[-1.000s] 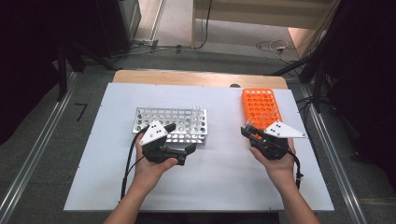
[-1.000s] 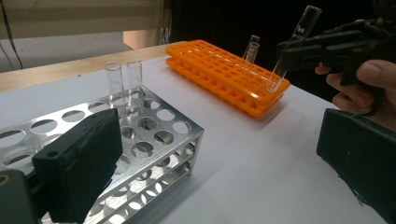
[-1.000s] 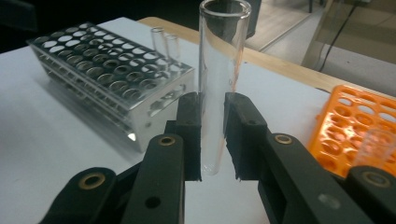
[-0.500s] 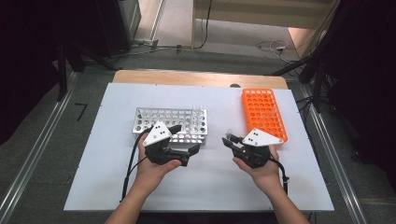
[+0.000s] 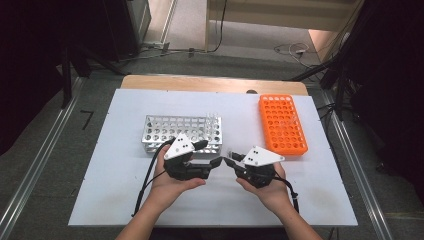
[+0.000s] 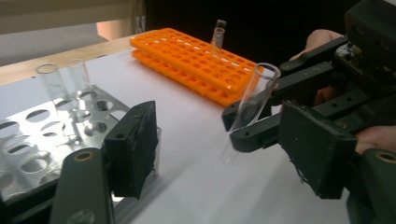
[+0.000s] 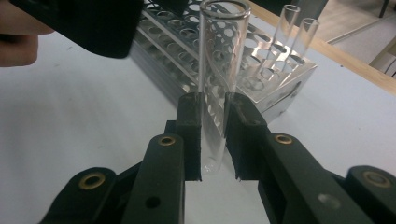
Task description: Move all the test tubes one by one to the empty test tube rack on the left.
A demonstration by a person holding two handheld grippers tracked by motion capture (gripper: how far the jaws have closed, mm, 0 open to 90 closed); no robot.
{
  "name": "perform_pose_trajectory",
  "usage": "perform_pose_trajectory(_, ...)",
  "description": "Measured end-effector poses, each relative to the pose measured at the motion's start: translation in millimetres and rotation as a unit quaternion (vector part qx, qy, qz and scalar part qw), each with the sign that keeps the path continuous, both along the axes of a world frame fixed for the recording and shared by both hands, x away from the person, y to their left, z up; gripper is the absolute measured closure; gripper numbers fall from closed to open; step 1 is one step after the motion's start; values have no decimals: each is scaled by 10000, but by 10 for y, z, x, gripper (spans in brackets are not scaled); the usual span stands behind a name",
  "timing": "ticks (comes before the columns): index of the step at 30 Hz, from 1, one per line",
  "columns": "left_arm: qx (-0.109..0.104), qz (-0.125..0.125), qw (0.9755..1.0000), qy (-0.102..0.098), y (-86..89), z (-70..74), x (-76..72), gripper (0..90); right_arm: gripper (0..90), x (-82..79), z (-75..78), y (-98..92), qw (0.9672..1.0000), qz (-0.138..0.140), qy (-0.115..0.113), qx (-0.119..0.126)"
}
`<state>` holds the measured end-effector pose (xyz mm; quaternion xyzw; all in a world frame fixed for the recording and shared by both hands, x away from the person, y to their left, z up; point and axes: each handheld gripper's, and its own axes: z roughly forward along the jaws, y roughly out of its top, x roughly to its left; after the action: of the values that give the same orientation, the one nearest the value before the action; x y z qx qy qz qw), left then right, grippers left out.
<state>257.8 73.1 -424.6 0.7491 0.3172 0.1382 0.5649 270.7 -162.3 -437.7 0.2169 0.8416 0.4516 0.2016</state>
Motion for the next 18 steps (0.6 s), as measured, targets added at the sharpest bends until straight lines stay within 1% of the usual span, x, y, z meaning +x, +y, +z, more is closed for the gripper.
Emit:
perform_pose_trajectory(3, -47, -90, 9999, 29, -25, -1, -5, 364, 742, -27, -8, 41, 10000, 47, -4, -48)
perform_pose_trajectory(4, -16, -109, 9999, 33, -30, -1, -7, 384, 742, -26, -13, 53, 9999, 103, -38, -72)
perform_pose_trajectory(7, 32, -208, 9998, 37, -56, -8, -10, 443, 742, -51, -24, 84, 9999, 97, 9, -100)
perform_pose_trajectory(9, 55, -254, 9997, 50, -78, -16, -15, 473, 742, -67, -30, 108, 9998, 133, 1, -128)
perform_pose_trajectory(12, 65, -327, 9994, 49, -103, -24, -22, 522, 742, -86, -42, 144, 9995, 215, -52, -214)
perform_pose_trajectory(16, 155, -360, 9992, 65, -120, -33, -21, 577, 742, -116, -56, 187, 9992, 266, -89, -283)
perform_pose_trajectory(18, 231, -351, 9991, 24, -131, -37, -29, 596, 742, -121, -60, 200, 9989, 310, -120, -341)
